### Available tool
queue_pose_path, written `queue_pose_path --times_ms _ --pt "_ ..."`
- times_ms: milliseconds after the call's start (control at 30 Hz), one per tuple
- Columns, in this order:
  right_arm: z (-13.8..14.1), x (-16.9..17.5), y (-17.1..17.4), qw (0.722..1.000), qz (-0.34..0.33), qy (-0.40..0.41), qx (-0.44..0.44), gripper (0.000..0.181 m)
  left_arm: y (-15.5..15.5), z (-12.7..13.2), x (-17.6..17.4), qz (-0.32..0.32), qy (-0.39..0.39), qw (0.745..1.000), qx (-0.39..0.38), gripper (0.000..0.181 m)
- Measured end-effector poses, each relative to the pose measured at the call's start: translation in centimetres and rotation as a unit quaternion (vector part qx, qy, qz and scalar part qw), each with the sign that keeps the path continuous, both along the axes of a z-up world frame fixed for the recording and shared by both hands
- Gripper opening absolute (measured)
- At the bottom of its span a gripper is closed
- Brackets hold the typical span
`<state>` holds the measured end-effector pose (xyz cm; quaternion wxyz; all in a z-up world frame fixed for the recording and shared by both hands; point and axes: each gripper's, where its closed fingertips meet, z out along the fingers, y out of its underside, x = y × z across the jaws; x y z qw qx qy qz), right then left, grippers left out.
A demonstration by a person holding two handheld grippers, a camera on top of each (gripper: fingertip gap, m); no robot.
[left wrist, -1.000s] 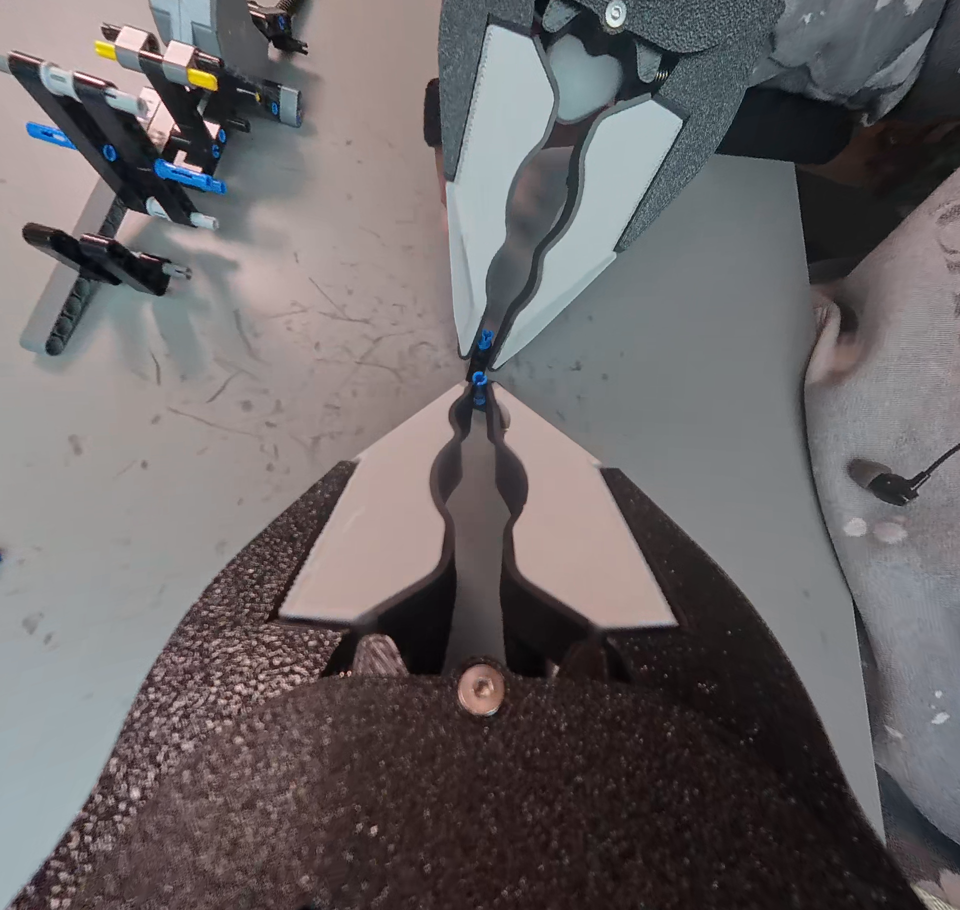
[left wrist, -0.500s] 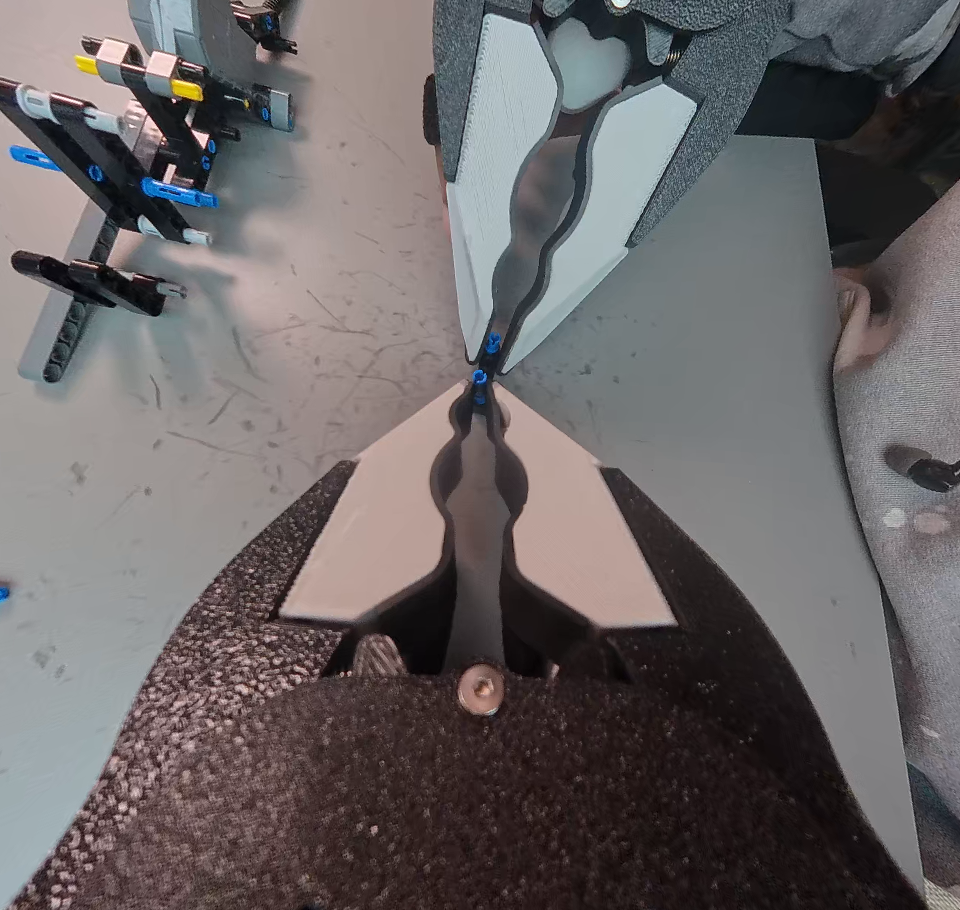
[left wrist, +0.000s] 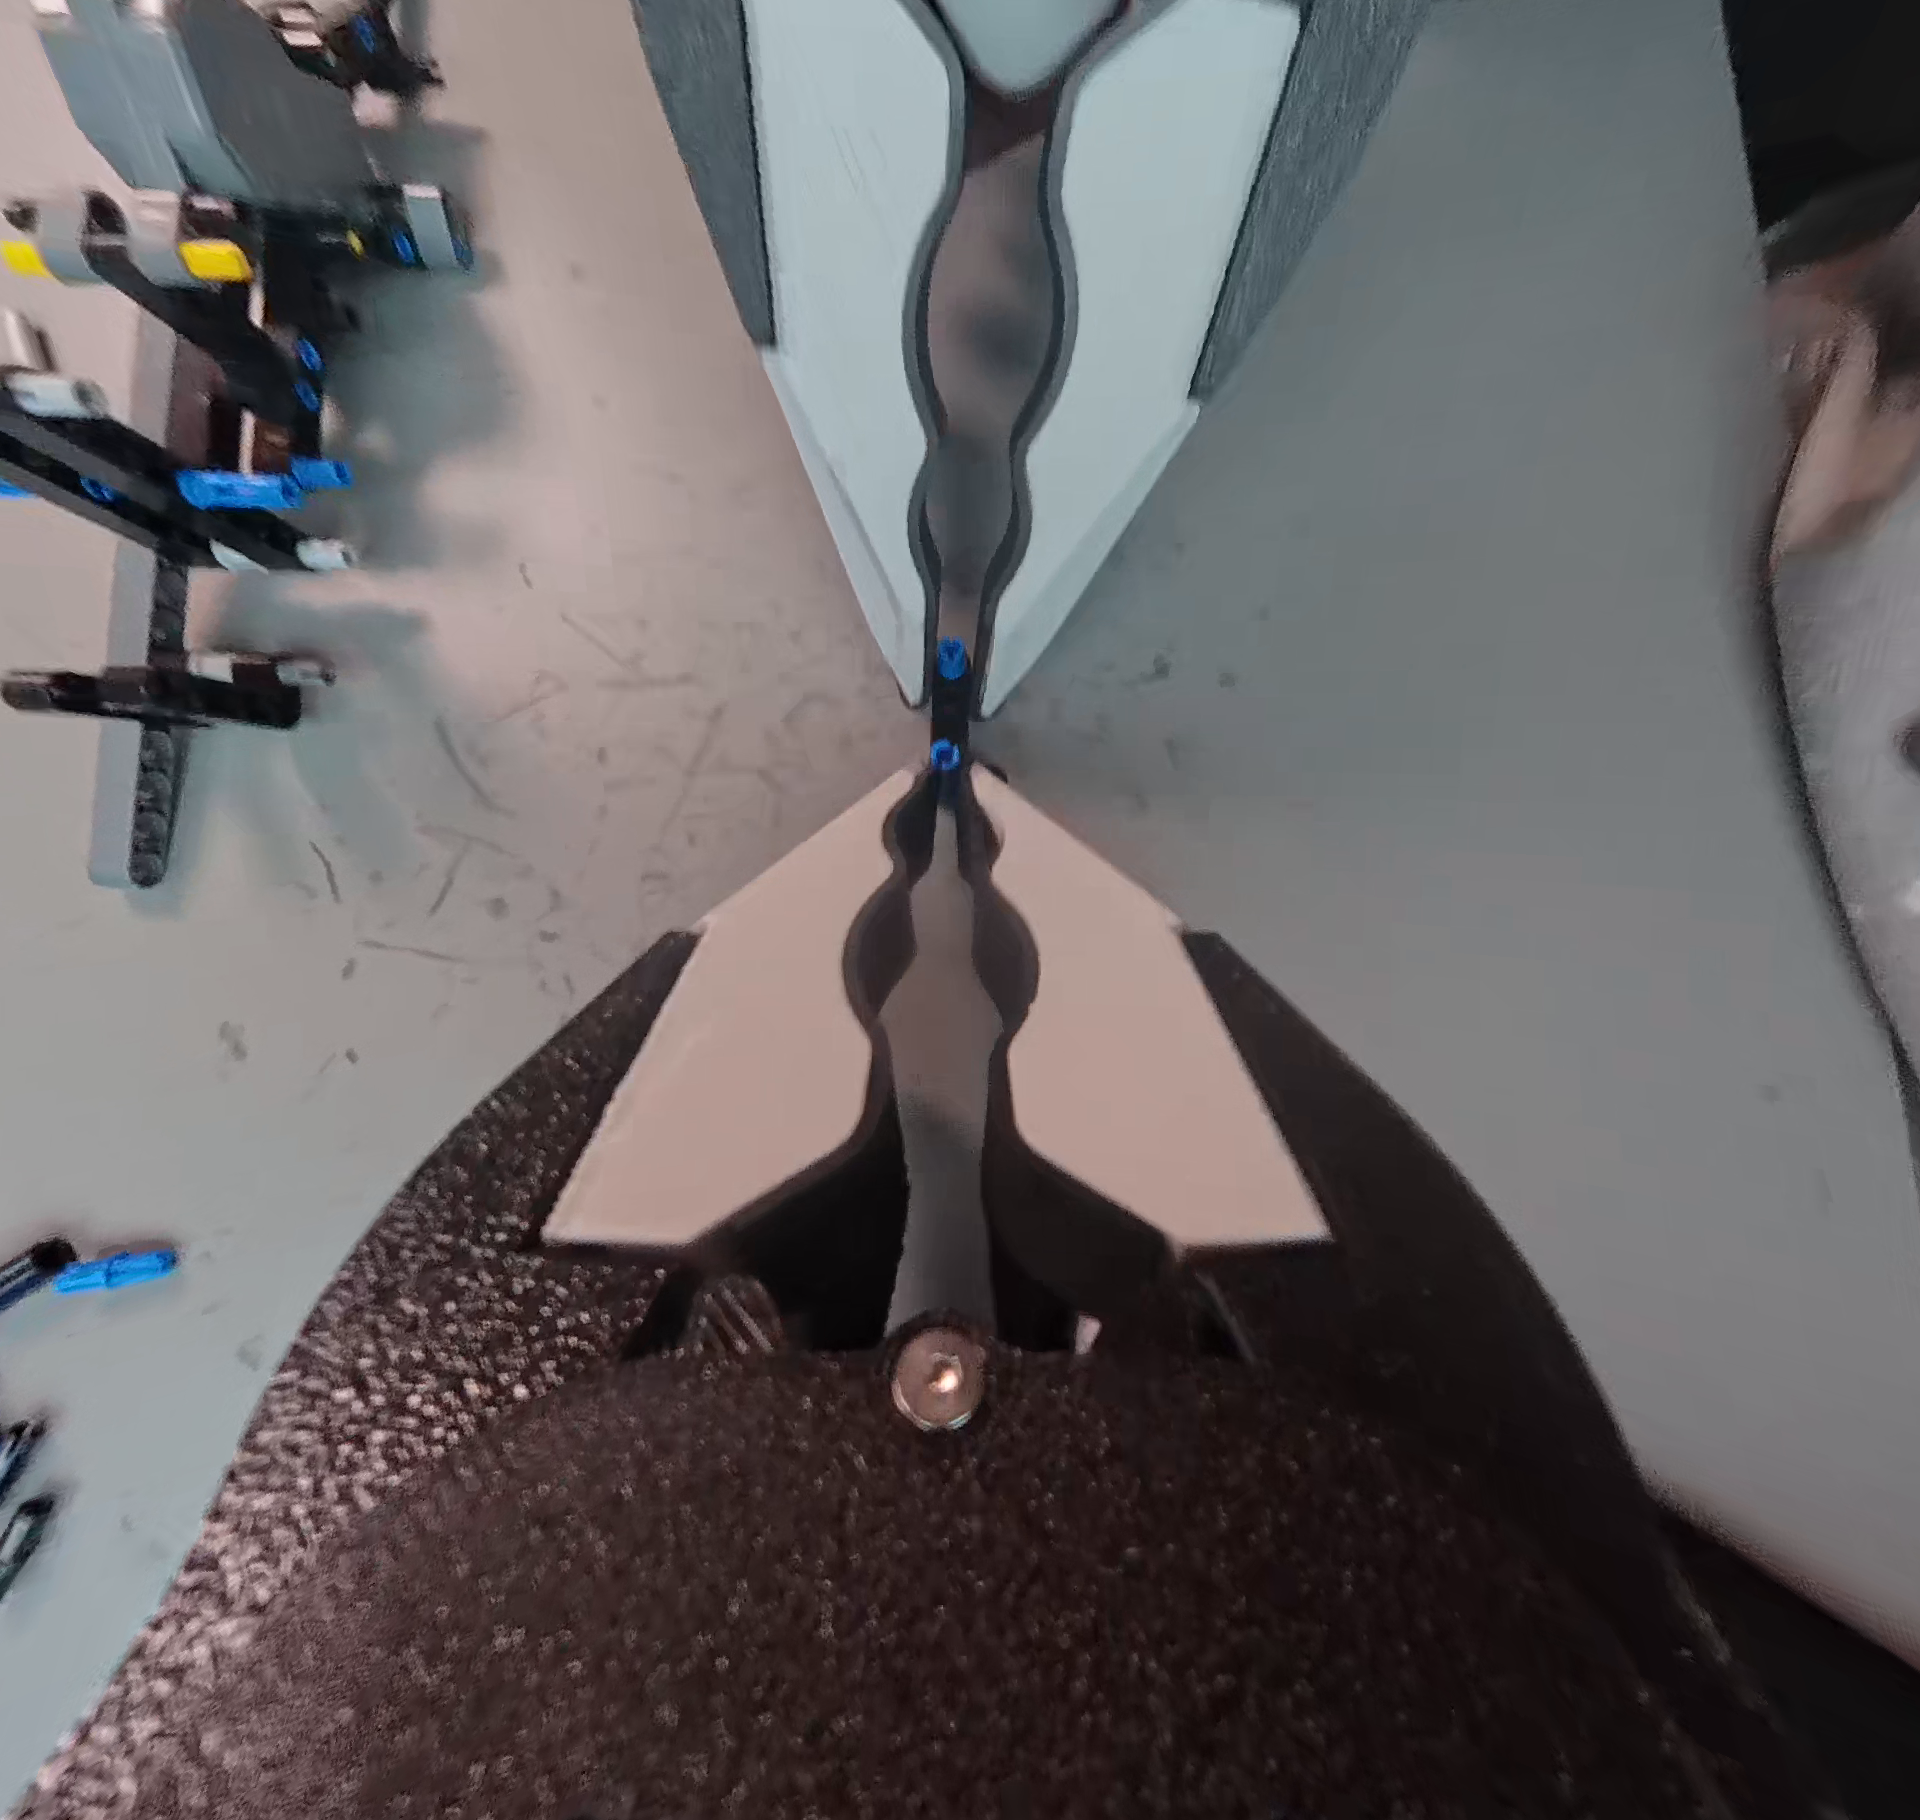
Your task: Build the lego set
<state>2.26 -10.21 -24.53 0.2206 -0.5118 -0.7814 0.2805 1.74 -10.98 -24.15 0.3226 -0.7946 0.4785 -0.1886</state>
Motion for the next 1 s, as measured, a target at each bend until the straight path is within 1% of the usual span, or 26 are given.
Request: queue_pose_path --times_ms 100,200,333,433,467,500,600,667,733,1000 --pt "0.0 0.0 0.0 1.000 0.000 0.001 0.002 0.007 0.0 -0.1 -0.1 -0.002 0.005 1.000 -0.001 0.006" --pt "0.0 0.0 0.0 1.000 0.000 0.001 -0.001 0.007 -0.1 -0.1 -0.1 -0.003 0.000 0.999 -0.032 0.006" --pt "0.0 0.0 0.0 1.000 0.000 0.000 0.000 0.007 -0.1 -0.1 0.0 -0.001 0.020 0.999 -0.046 0.007" --pt "0.0 0.0 0.0 1.000 -0.001 0.003 0.000 0.007 -0.1 0.0 0.0 0.016 0.010 0.997 -0.075 0.008" --pt "0.0 0.0 0.1 1.000 -0.003 0.004 0.002 0.007 -0.2 0.1 0.0 0.019 0.002 0.997 -0.080 0.014" --pt "0.0 0.1 0.1 1.000 -0.004 0.006 0.003 0.007 -0.1 0.2 0.0 0.023 -0.009 0.996 -0.082 0.015" --pt "0.0 0.2 0.2 1.000 -0.005 0.007 0.003 0.007 0.3 1.2 0.0 0.045 -0.050 0.996 -0.058 0.020" --pt "0.0 0.1 0.2 1.000 -0.003 0.007 0.002 0.007 0.5 1.5 0.1 0.054 -0.060 0.996 -0.040 0.014" --pt "0.0 0.1 0.2 1.000 -0.002 0.006 0.001 0.007 0.3 1.1 0.4 0.050 -0.050 0.997 -0.037 0.009" --pt "0.0 0.1 0.2 1.000 -0.003 0.005 0.002 0.007 0.3 0.6 0.3 0.026 -0.002 0.999 -0.024 0.007"
